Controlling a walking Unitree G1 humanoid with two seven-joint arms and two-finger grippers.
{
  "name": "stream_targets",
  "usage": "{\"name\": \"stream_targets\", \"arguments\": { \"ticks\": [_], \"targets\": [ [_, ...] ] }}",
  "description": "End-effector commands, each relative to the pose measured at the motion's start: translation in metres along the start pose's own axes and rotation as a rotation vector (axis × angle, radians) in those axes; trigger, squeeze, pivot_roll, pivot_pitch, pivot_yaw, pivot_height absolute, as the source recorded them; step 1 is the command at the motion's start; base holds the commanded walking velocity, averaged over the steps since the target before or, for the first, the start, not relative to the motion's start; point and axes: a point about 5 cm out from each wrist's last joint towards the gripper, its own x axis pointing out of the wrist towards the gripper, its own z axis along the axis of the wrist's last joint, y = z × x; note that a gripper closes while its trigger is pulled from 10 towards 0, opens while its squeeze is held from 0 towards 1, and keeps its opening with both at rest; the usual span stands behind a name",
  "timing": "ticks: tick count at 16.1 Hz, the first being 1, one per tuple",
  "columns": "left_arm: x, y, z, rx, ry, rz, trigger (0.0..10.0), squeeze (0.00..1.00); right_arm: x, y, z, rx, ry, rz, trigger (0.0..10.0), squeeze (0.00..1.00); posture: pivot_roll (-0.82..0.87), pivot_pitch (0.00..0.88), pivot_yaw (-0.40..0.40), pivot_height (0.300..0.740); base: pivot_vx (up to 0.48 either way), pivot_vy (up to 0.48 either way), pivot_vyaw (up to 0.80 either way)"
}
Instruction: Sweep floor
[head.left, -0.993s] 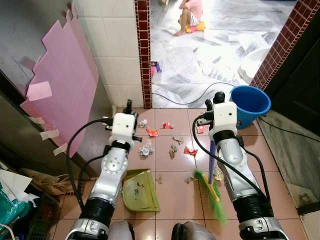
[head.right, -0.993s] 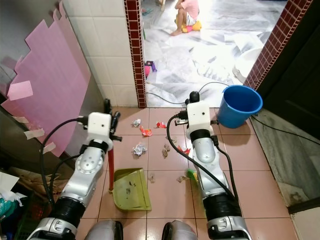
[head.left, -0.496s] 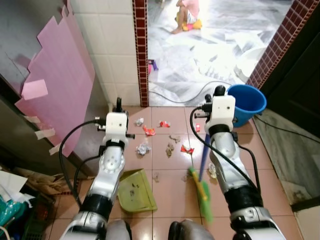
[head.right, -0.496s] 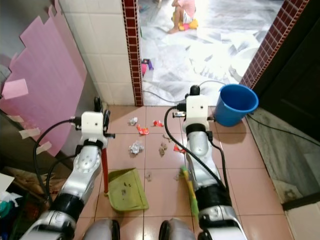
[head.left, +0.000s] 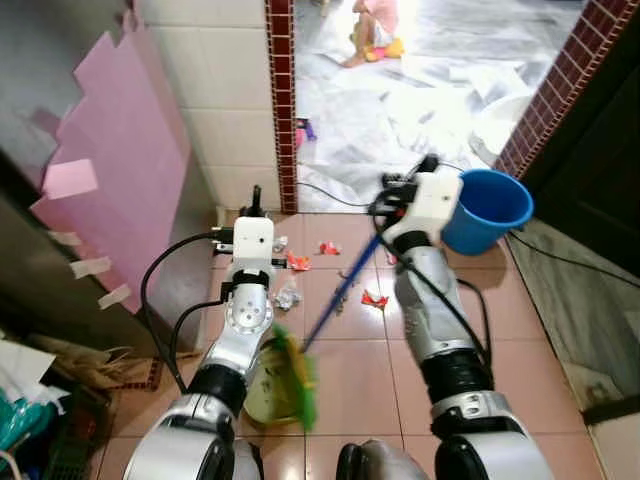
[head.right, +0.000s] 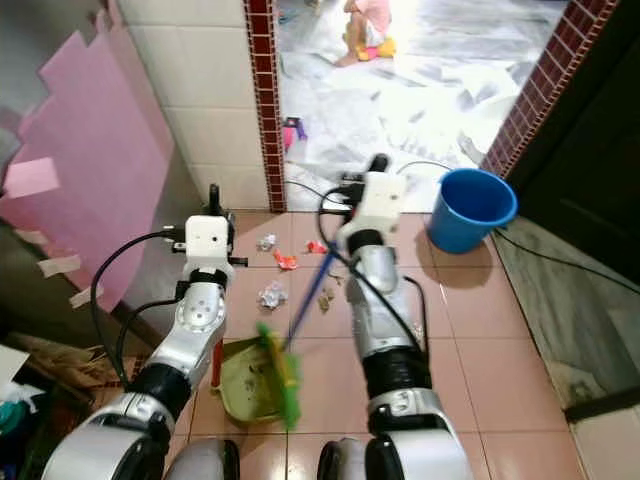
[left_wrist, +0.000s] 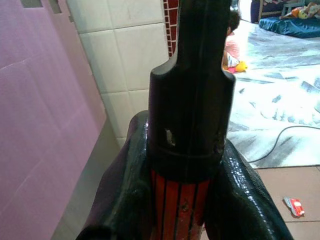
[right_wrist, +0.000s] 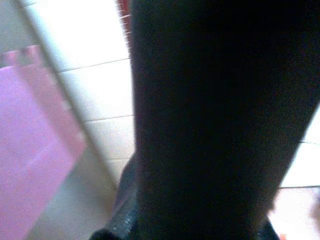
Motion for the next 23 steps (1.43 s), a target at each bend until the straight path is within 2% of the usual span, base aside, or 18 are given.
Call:
{"name": "stream_targets", "arguments": {
  "ticks": [1,4,5,6,8,9,10,11,12,14,15,17,20,23],
  "targets": [
    [-0.002,-0.006,-0.003,-0.021,0.016,-0.016,10.0,0.0,0.004,0.007,0.008,0.006,-0.02,0.082,10.0,0.0,-0.04,0.015,-0.045,0.74,0.0,0.0,0.0],
    [-0.002,-0.008,-0.005,-0.025,0.026,-0.09,10.0,0.0,0.003,0.009,0.007,0.029,0.031,0.227,10.0,0.0,-0.04,0.0,-0.044,0.74,0.0,0.0,0.0],
    [-0.003,-0.007,-0.007,-0.068,0.044,-0.1,10.0,0.0,0.004,0.008,0.013,0.044,0.033,0.281,10.0,0.0,-0.04,0.0,-0.042,0.74,0.0,0.0,0.0],
    [-0.002,-0.006,-0.008,-0.062,0.045,-0.098,10.0,0.0,0.006,0.008,0.018,0.065,0.029,0.315,10.0,0.0,-0.04,0.0,-0.041,0.74,0.0,0.0,0.0],
    [-0.002,-0.003,-0.012,-0.059,0.076,-0.085,10.0,0.0,0.012,0.009,0.033,0.154,0.012,0.343,10.0,0.0,-0.04,0.0,-0.039,0.74,0.0,0.0,0.0],
    [-0.003,-0.003,-0.012,-0.065,0.075,-0.098,10.0,0.0,0.023,0.003,0.052,0.273,-0.023,0.316,10.0,0.0,-0.04,0.0,-0.037,0.74,0.0,0.0,0.0],
    [-0.003,-0.003,-0.013,-0.065,0.075,-0.102,10.0,0.0,0.027,0.0,0.062,0.257,-0.048,0.323,10.0,0.0,-0.04,0.0,-0.035,0.74,0.0,0.0,0.0],
    [-0.003,-0.004,-0.013,-0.071,0.08,-0.113,10.0,0.0,0.031,-0.002,0.073,0.219,-0.076,0.344,10.0,0.0,-0.04,0.0,-0.033,0.74,0.0,0.0,0.0],
    [-0.002,-0.005,-0.013,-0.085,0.092,-0.133,10.0,0.0,0.034,-0.004,0.084,0.141,-0.11,0.365,10.0,0.0,-0.04,0.0,-0.032,0.74,0.0,0.0,0.0],
    [-0.001,-0.005,-0.014,-0.09,0.112,-0.153,10.0,0.0,0.034,-0.009,0.106,-0.115,-0.239,0.345,10.0,0.0,-0.04,0.0,-0.025,0.74,0.0,0.0,0.0],
    [0.0,-0.005,-0.014,-0.094,0.111,-0.156,10.0,0.0,0.035,-0.014,0.117,-0.191,-0.294,0.298,10.0,0.0,-0.04,0.0,-0.023,0.74,0.0,0.0,0.0],
    [0.0,-0.005,-0.016,-0.099,0.136,-0.187,10.0,0.0,0.035,-0.027,0.127,-0.25,-0.35,0.216,10.0,0.0,-0.04,0.0,-0.018,0.74,0.0,0.0,0.0],
    [-0.001,-0.001,-0.017,-0.092,0.142,-0.202,10.0,0.0,0.03,-0.047,0.125,-0.309,-0.362,0.104,10.0,0.0,-0.04,0.0,-0.014,0.74,0.0,0.0,0.0],
    [-0.005,0.003,-0.012,-0.138,0.105,-0.248,10.0,0.0,0.015,-0.057,0.098,-0.367,-0.319,0.008,10.0,0.0,-0.03,0.0,-0.014,0.74,0.0,0.0,0.0]
  ]
}}
